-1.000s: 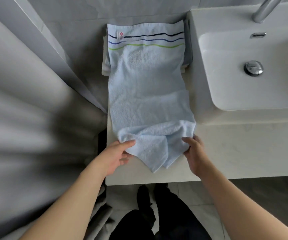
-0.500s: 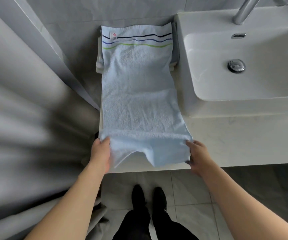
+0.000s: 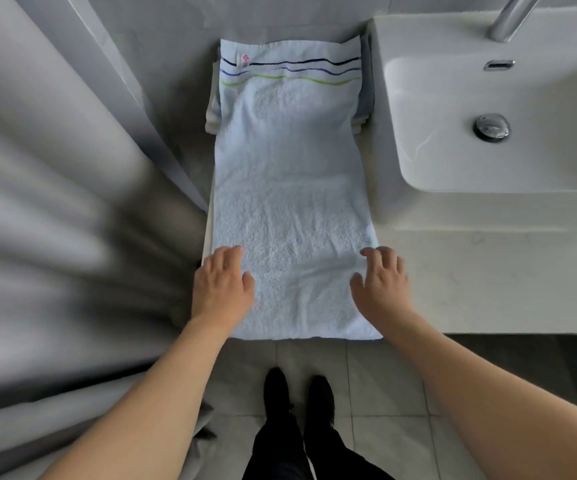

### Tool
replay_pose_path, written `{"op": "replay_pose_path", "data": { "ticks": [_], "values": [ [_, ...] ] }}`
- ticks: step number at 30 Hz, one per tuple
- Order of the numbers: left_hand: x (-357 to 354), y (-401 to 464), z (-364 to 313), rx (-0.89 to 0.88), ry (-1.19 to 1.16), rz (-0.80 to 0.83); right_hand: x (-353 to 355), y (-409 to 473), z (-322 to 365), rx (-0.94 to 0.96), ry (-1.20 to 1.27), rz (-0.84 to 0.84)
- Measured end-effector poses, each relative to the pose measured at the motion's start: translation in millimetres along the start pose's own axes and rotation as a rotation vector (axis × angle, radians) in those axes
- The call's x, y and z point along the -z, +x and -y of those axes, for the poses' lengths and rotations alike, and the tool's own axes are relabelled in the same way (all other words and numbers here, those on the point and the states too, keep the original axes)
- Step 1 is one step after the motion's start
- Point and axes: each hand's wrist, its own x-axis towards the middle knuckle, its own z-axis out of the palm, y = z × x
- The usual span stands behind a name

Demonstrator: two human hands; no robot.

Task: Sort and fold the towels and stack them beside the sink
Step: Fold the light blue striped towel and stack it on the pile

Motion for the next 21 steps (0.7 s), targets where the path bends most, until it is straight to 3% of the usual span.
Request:
{"op": "replay_pose_path", "data": {
  "ticks": [4, 11, 16, 21],
  "values": [
    [-24, 31, -18, -0.044, 0.024, 0.143, -7, 59, 16, 0.265, -0.098, -0.010],
    [-44, 33, 2, -0.086, 0.180, 0.183, -24, 118, 1, 0.296, -0.139, -0.175],
    [-33, 107, -34, -0.089, 0.079, 0.074, -28, 114, -2, 0.349, -0.102, -0.292],
    [-27, 228, -92, -0.385, 0.015, -0.019, -25, 113, 0, 0.301, -0.080, -0.396]
  ]
}}
